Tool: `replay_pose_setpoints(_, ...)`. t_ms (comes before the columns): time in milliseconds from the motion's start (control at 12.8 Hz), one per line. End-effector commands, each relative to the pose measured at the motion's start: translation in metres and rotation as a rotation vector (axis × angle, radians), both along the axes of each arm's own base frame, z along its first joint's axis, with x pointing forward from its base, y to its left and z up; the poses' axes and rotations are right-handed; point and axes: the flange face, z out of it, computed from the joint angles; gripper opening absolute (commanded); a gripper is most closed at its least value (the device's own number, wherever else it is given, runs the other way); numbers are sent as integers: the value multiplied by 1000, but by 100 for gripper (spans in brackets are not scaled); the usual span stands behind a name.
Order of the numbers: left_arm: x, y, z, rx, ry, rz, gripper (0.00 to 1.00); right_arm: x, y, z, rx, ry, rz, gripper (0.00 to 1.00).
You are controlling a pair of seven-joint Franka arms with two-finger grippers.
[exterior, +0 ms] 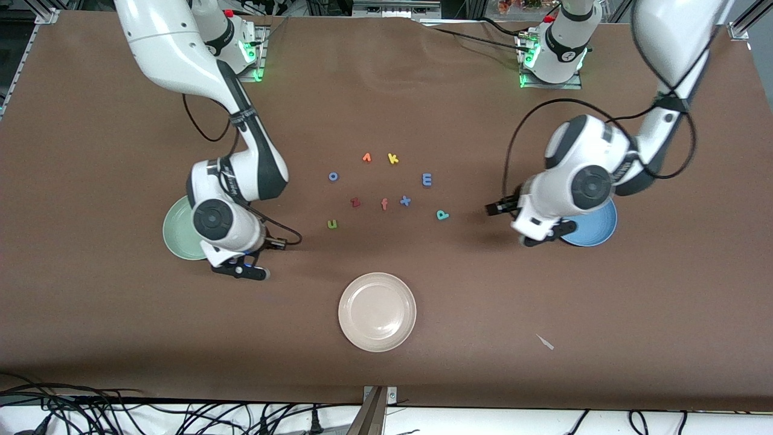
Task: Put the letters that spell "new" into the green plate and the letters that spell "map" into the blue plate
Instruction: 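Drop the m with the right gripper while the left gripper grasps the p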
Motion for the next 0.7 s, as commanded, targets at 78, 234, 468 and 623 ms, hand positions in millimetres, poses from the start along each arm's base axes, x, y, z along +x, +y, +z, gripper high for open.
replay_pose_setpoints(78,-9,-72,-46,-44,-35,186,98,-58,-66,4,18,-37,128,0)
replay_pose_setpoints(234,-10,-87,-67,-46,-57,282,95,-72,-102,-1,12,-51,179,0)
replay_pose_setpoints(468,-12,-96,-99,32,-86,298,95,-80,-144,-12,-6,-41,246,0)
replay_pose_setpoints(623,-12,-105,-112,49,-80,315,93,-76,-157,-14,-8,-36,246,85)
